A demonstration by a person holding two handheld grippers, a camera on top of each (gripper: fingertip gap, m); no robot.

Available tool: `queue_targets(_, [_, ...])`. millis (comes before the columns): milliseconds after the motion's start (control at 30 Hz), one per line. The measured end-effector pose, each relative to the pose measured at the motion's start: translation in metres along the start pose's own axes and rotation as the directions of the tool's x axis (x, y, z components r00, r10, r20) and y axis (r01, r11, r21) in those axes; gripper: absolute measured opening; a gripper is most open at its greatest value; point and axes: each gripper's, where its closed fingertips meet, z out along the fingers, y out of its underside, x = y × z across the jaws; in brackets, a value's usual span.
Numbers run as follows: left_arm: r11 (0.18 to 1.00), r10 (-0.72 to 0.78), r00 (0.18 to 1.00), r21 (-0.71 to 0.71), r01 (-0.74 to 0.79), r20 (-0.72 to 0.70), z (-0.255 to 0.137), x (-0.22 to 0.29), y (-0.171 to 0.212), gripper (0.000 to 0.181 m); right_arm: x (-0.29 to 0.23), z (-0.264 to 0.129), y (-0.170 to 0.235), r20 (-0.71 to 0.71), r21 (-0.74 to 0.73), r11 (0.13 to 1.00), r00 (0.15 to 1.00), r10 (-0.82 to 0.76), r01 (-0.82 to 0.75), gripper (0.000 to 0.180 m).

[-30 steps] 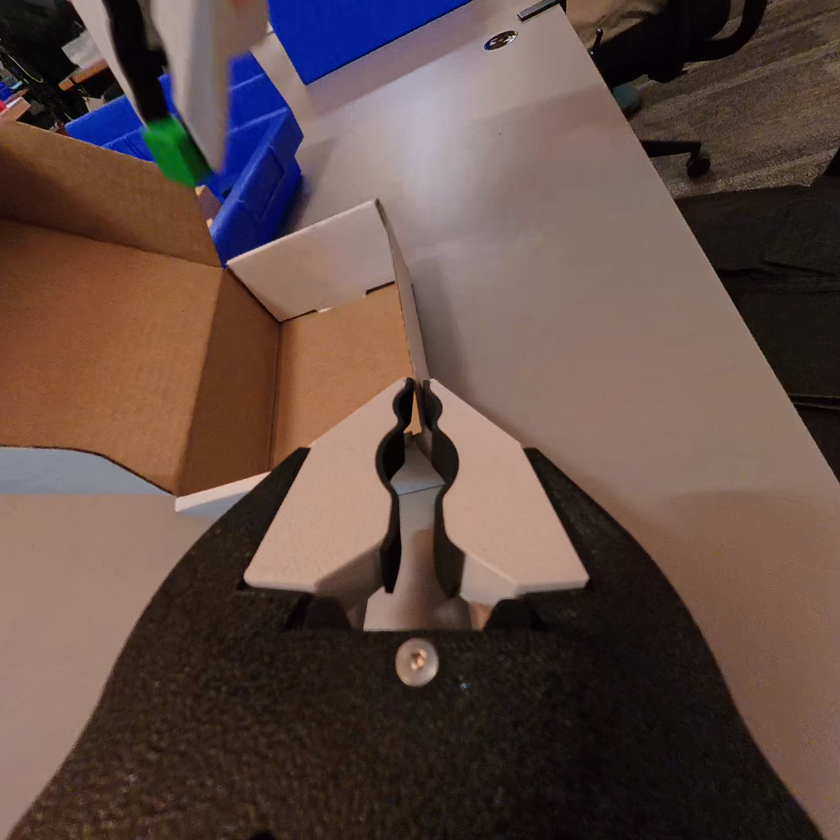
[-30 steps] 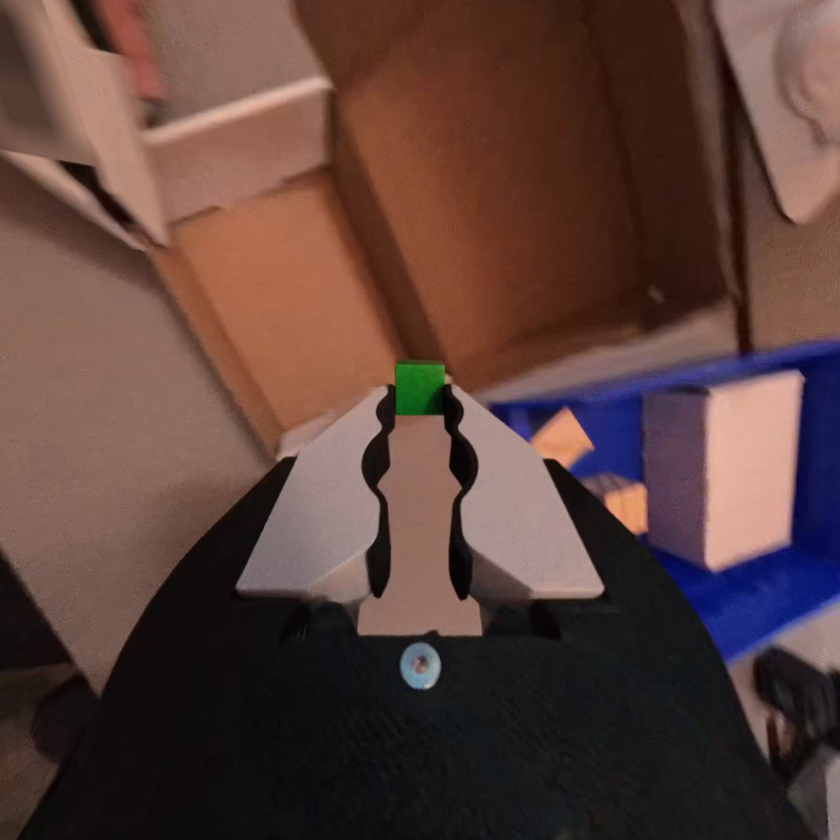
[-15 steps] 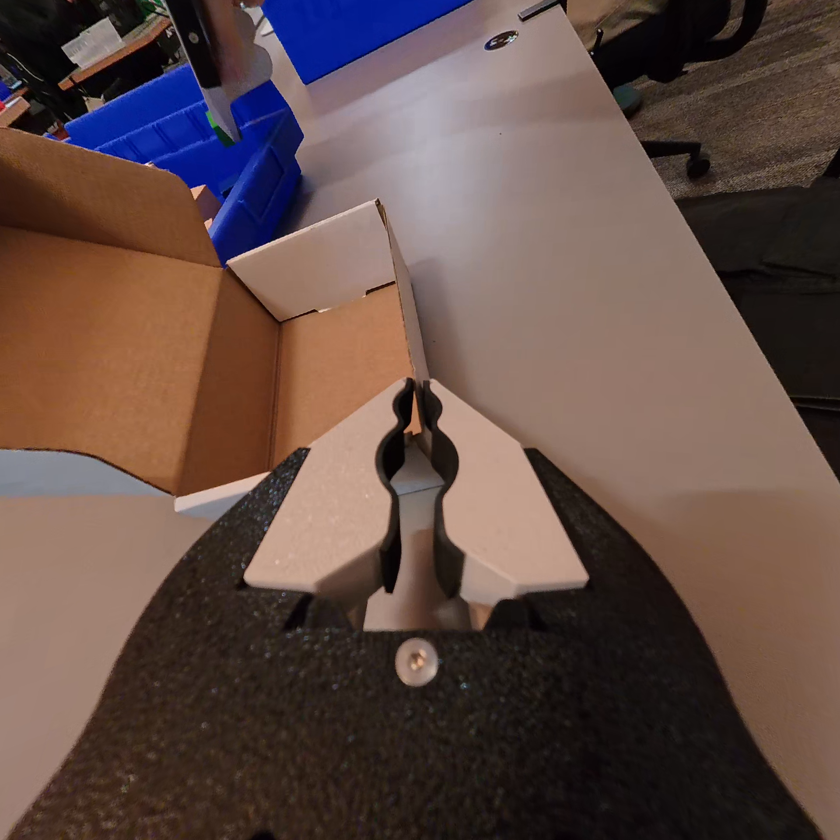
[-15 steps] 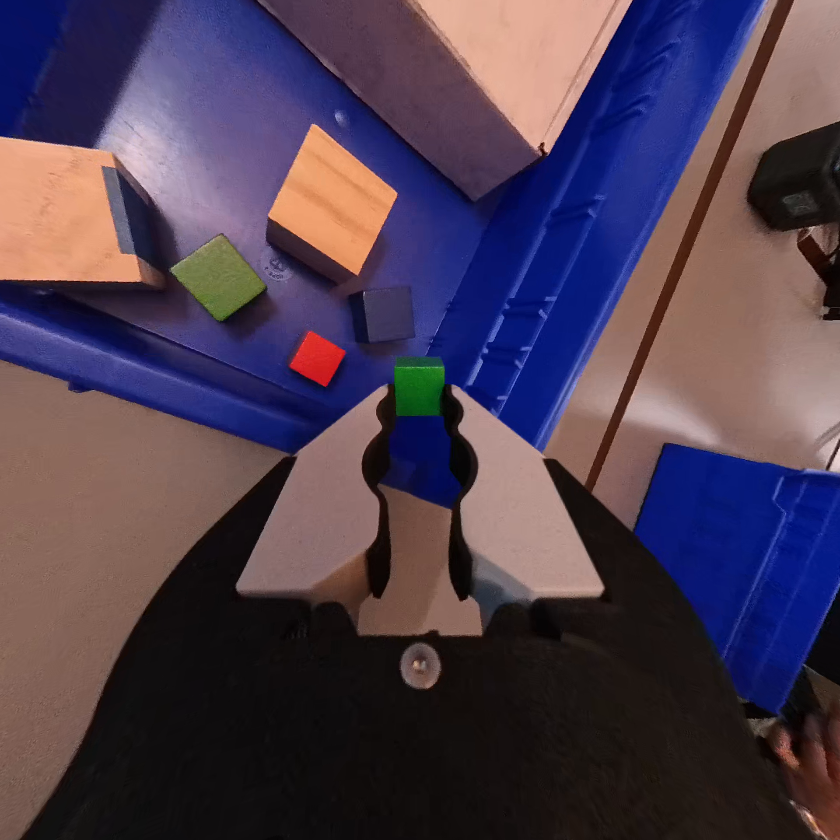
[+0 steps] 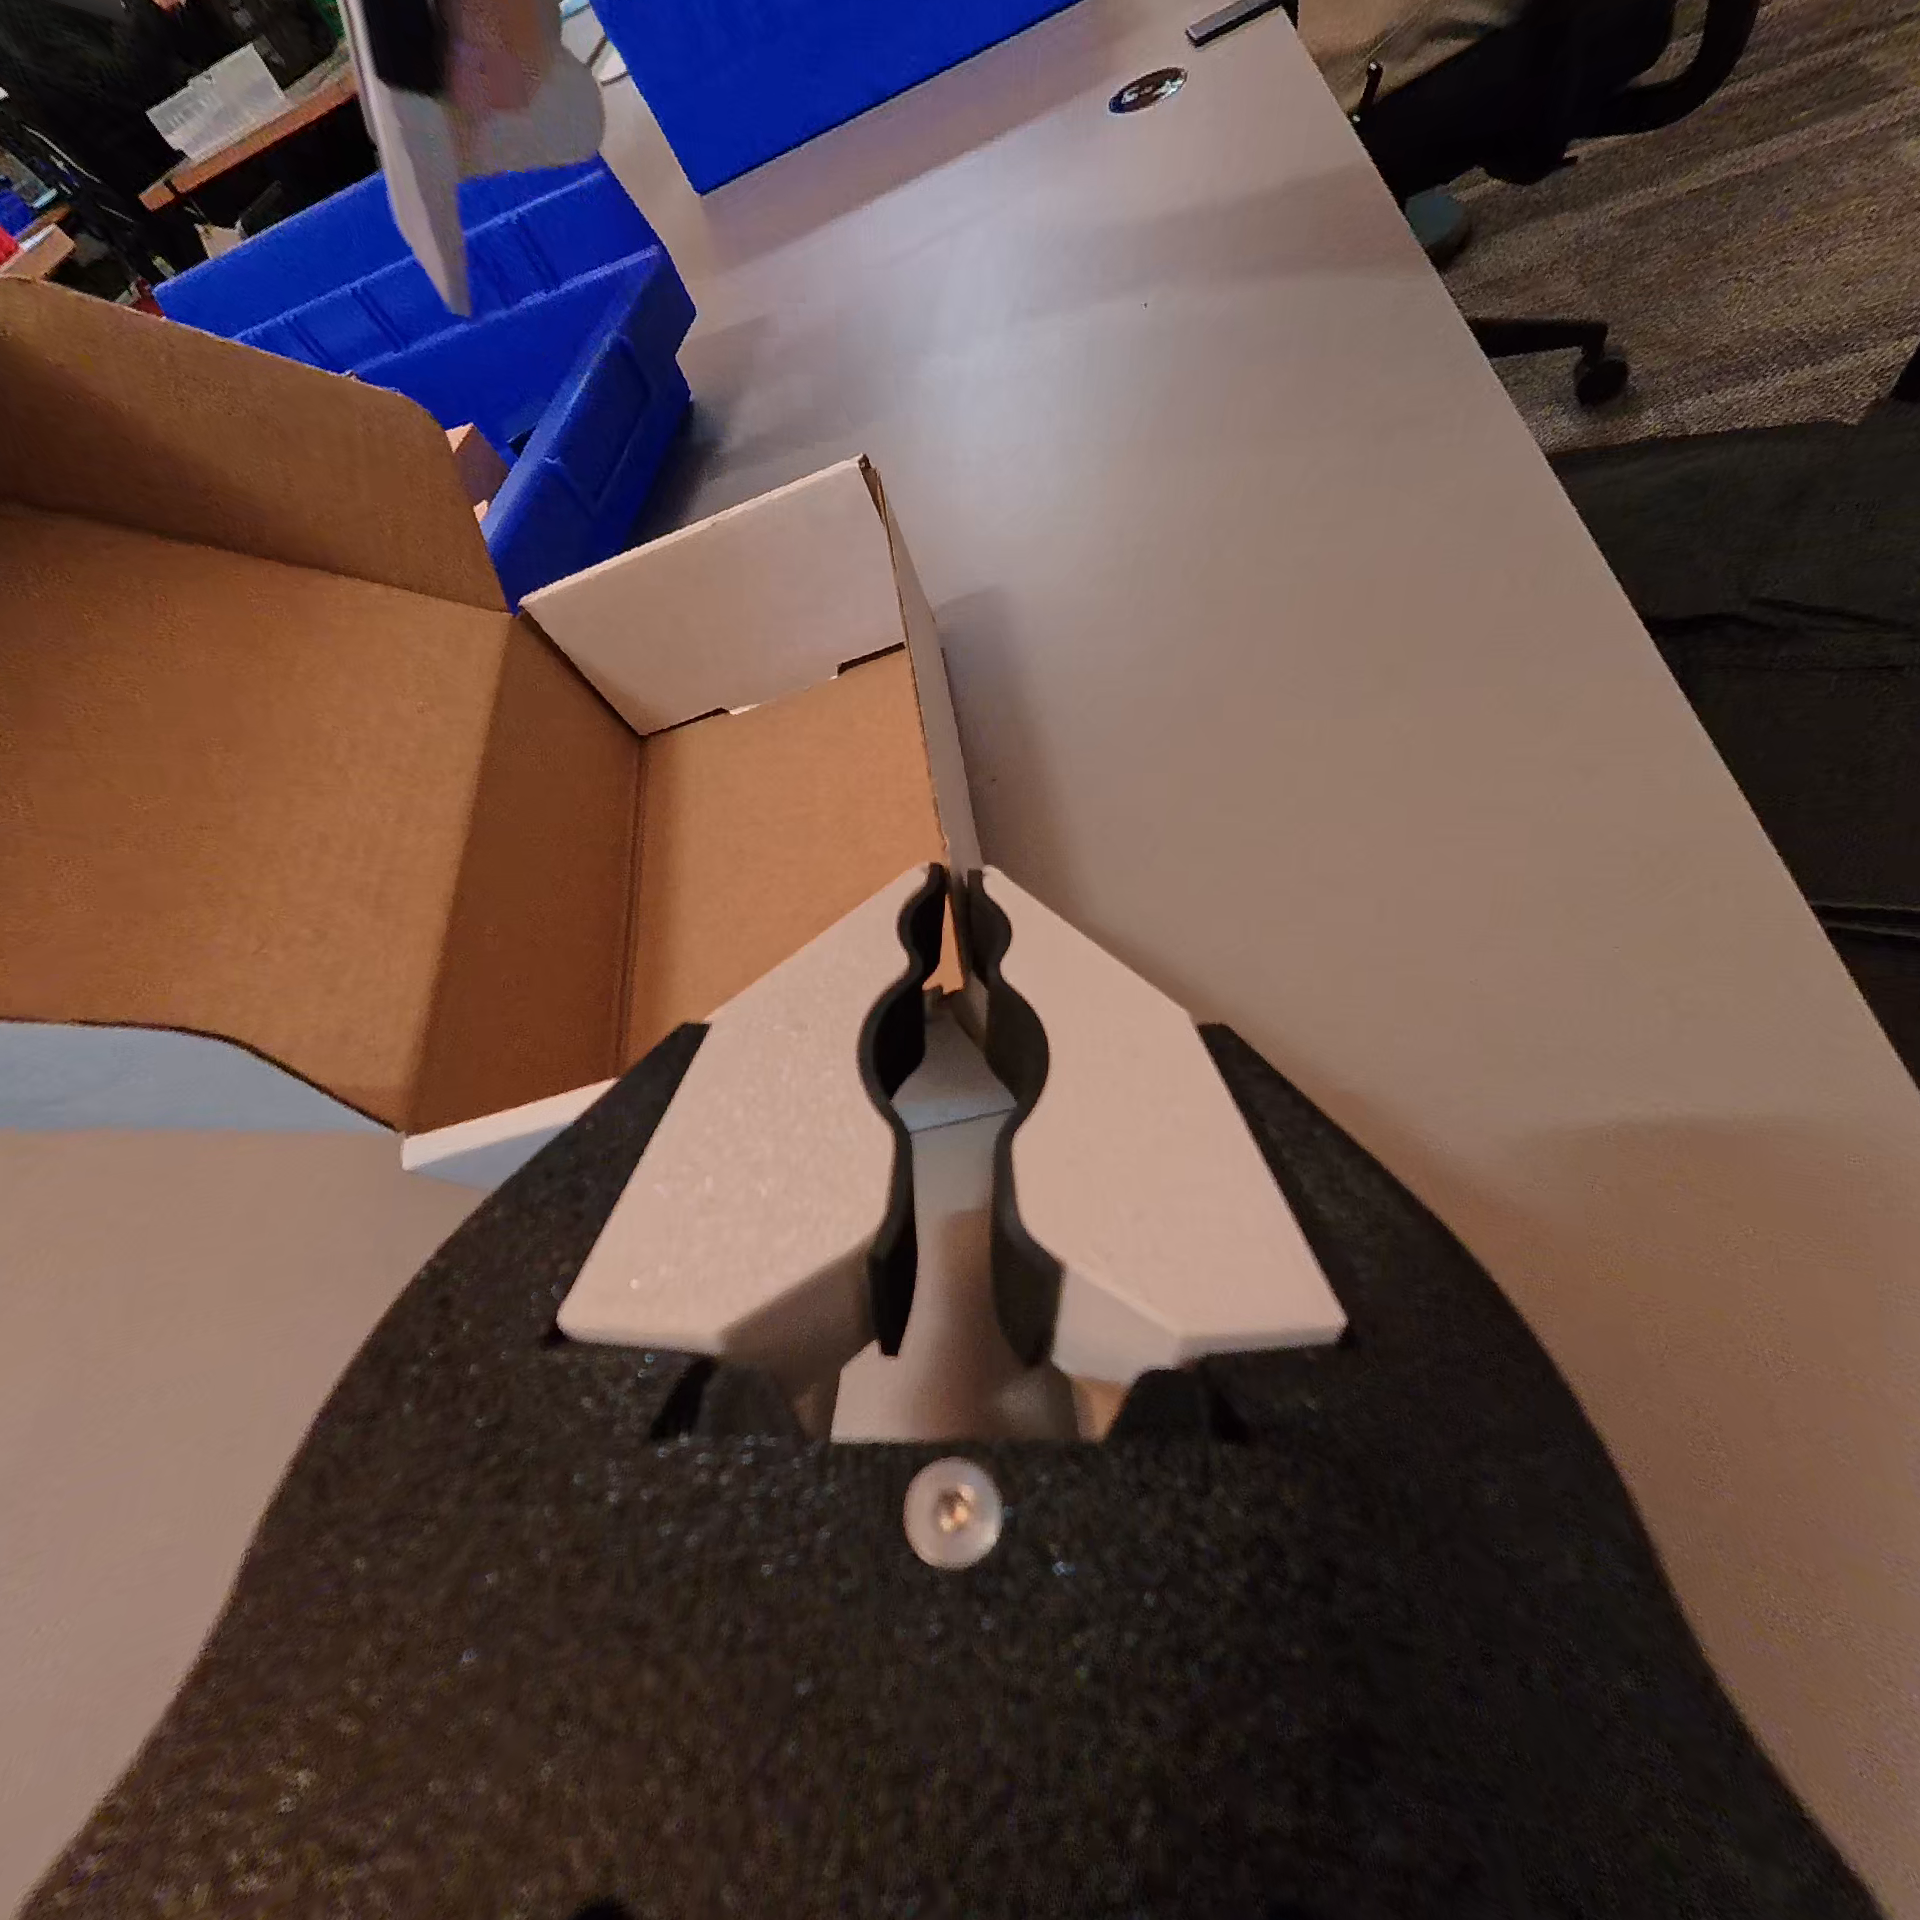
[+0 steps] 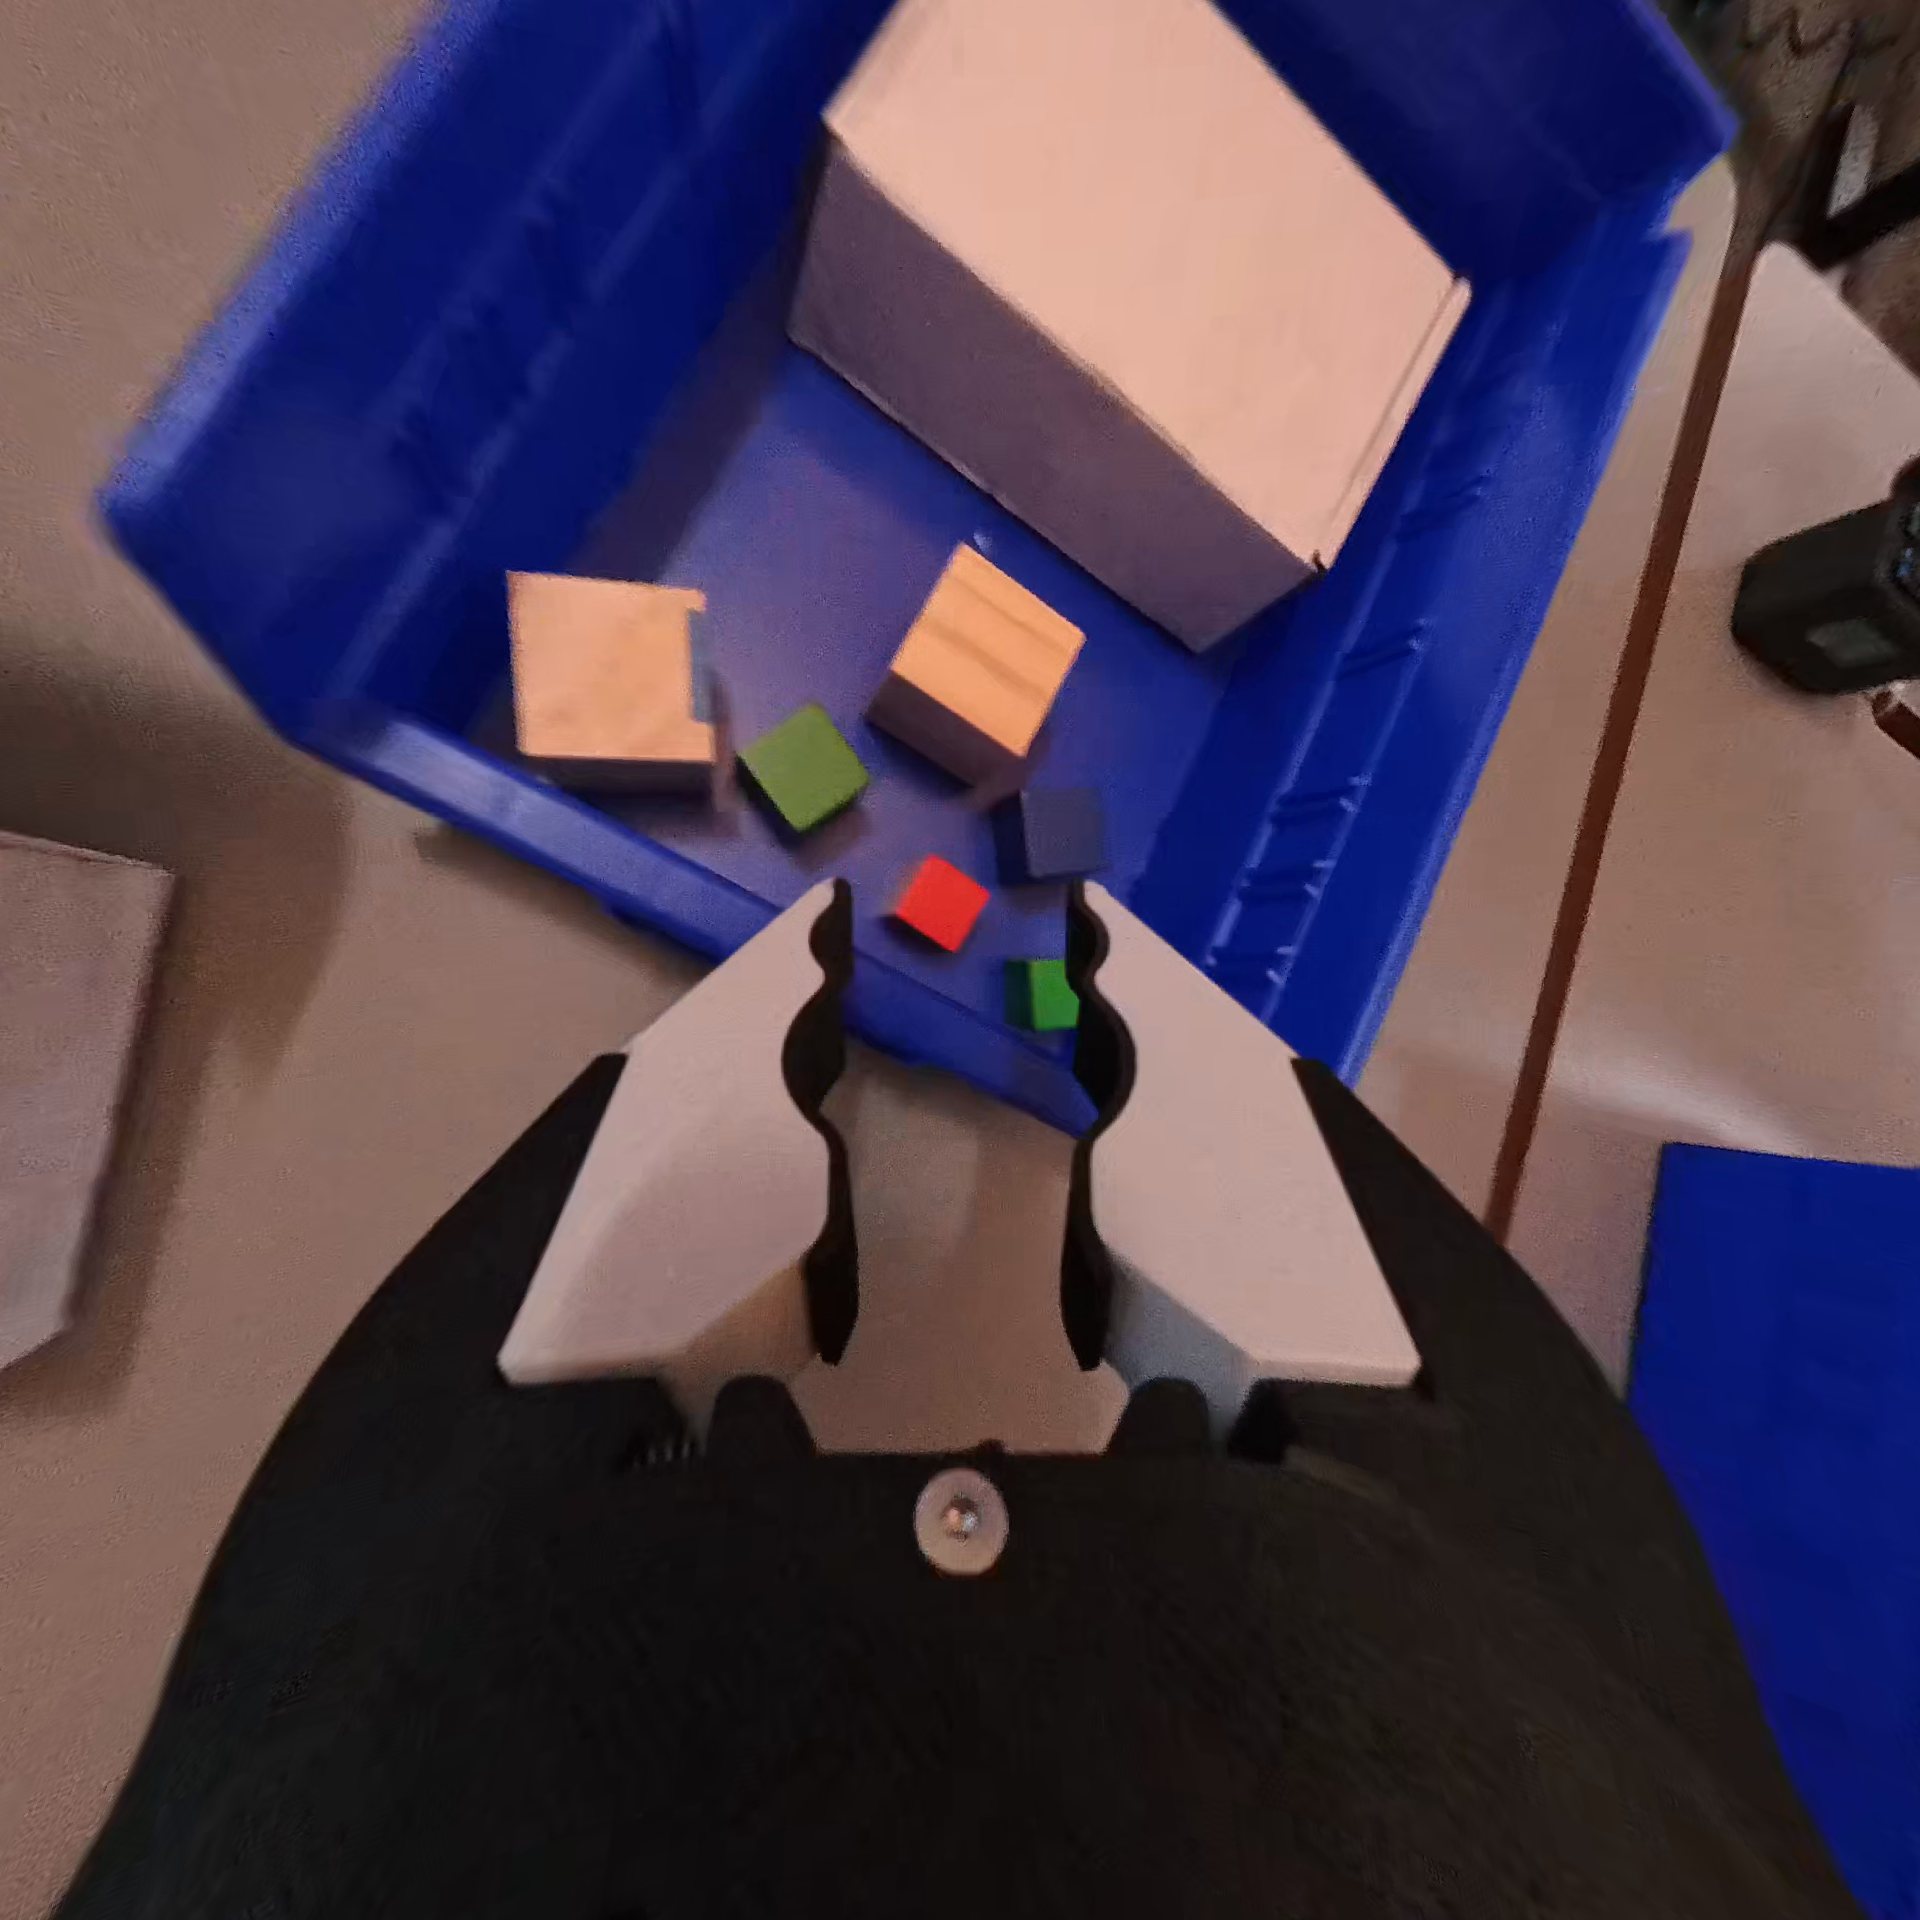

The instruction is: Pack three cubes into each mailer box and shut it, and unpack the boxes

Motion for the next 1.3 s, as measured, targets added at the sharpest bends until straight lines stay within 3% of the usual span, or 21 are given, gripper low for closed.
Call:
queue_targets(167, [1.0, 0.001, 1.0, 0.0, -0.001, 0.001, 0.0, 0.0, 0.0, 0.001, -0.087, -0.058, -0.049, 0.356, 0.318, 0.933, 0.933, 0.049, -0.17, 0.039])
queue_targets(267, [1.0, 0.001, 1.0, 0.0, -0.001, 0.002, 0.0, 0.0, 0.0, 0.001, -0.125, -0.076, -0.057, 0.434, 0.372, 0.909, 0.901, 0.008, -0.187, 0.046])
queue_targets(533, [1.0, 0.005, 1.0, 0.0, -0.005, 0.005, 0.0, -0.001, 0.0, 0.001, -0.152, -0.059, -0.061, 0.362, 0.361, 0.916, 0.931, 0.036, -0.176, 0.057])
queue_targets(700, [1.0, 0.008, 1.0, -0.001, -0.008, 0.008, 0.0, -0.001, 0.0, 0.001, -0.163, -0.053, -0.066, 0.342, 0.368, 0.918, 0.94, 0.018, -0.151, 0.055])
queue_targets(833, [1.0, 0.017, 1.0, -0.001, -0.017, 0.011, 0.001, -0.001, 0.0, 0.001, -0.146, -0.041, -0.075, 0.225, 0.367, 0.924, 0.974, 0.027, -0.111, 0.039])
queue_targets(933, [1.0, 0.011, 1.0, -0.002, -0.011, 0.011, 0.001, -0.002, 0.001, 0.001, -0.144, -0.044, -0.089, 0.202, 0.423, 0.899, 0.979, 0.025, -0.11, 0.002])
queue_targets(1033, [1.0, -0.006, 1.0, -0.007, 0.007, 0.02, 0.0, -0.005, 0.0, 0.002, -0.145, -0.045, -0.086, 0.149, 0.445, 0.892, 0.989, 0.008, -0.074, 0.002])
queue_targets(1133, [0.996, -0.087, 0.992, 0.025, 0.085, 0.09, -0.01, -0.021, -0.007, 0.023, -0.147, -0.056, -0.081, 0.12, 0.517, 0.849, 0.991, 0.057, -0.112, 0.001])
queue_targets(1200, [0.983, -0.178, 0.974, 0.067, 0.17, 0.137, -0.023, -0.034, -0.017, 0.024, -0.148, -0.068, -0.076, 0.098, 0.584, 0.8, 0.99, 0.1, -0.138, 0.0])
queue_targets(1300, [0.928, -0.324, 0.944, 0.214, 0.306, 0.056, -0.043, -0.037, -0.046, 0.026, -0.153, -0.082, -0.066, 0.079, 0.666, 0.726, 0.984, 0.16, -0.171, 0.0])
